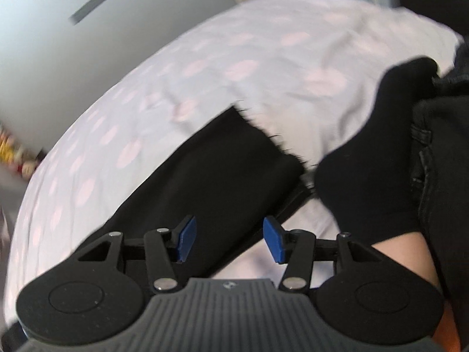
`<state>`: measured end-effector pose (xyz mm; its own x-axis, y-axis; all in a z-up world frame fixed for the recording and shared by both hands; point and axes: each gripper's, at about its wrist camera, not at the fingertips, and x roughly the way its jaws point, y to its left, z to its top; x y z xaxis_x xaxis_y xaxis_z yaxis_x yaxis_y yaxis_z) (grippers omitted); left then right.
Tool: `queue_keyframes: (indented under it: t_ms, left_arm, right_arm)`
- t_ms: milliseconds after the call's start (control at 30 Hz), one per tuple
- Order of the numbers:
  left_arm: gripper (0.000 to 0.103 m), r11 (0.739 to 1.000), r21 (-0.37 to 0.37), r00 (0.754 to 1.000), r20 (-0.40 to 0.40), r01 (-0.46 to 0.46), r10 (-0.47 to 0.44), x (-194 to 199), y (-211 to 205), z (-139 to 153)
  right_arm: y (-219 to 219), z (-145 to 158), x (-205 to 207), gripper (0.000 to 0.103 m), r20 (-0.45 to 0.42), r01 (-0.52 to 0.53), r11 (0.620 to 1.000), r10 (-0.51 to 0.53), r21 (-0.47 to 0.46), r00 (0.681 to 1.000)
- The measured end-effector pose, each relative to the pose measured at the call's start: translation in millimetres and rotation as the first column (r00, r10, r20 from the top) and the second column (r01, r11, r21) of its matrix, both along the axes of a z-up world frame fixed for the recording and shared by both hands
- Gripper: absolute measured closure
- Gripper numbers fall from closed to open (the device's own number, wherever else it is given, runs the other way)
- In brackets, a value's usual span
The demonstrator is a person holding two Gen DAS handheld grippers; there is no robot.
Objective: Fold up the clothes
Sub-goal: 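Grasp the frayed leg hem of the jeans with the right gripper, then fold the held leg hem over toward the waistband with the right gripper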
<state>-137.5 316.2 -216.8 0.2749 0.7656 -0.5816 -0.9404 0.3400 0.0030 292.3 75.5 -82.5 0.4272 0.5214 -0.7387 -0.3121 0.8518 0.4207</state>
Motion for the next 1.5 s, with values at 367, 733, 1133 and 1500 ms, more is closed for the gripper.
queue_keyframes:
  t_ms: [367, 733, 1133, 1500]
  left_arm:
    - [0.005, 1.0, 0.0, 1.0, 0.0, 0.0, 0.0, 0.0, 0.1, 0.1]
    - [0.005, 1.0, 0.0, 1.0, 0.001, 0.0, 0.0, 0.3, -0.2, -0.1]
    - [0.005, 1.0, 0.002, 1.0, 0.005, 0.0, 0.0, 0.5, -0.7, -0.7]
    - [0.005, 1.0, 0.004, 1.0, 0.006, 0.0, 0.0, 0.1, -0.5, -0.9]
  right_arm:
    - [24.4, -50.6, 45.2, 0.047, -0.097, 0.203, 0.974, -0.213, -0.105, 0.972]
    - [56.4, -39.3, 33.0, 0.087, 0.067, 0.203, 0.962, -0.194, -0.181, 0.979]
    - [114.9, 75.4, -41.9, 0.088, 0.284, 0.108, 0.977, -0.052, -0.184, 0.957]
    - [183.8, 149.1, -127.8, 0.088, 0.35, -0.075, 0.986, 0.122, -0.147, 0.929]
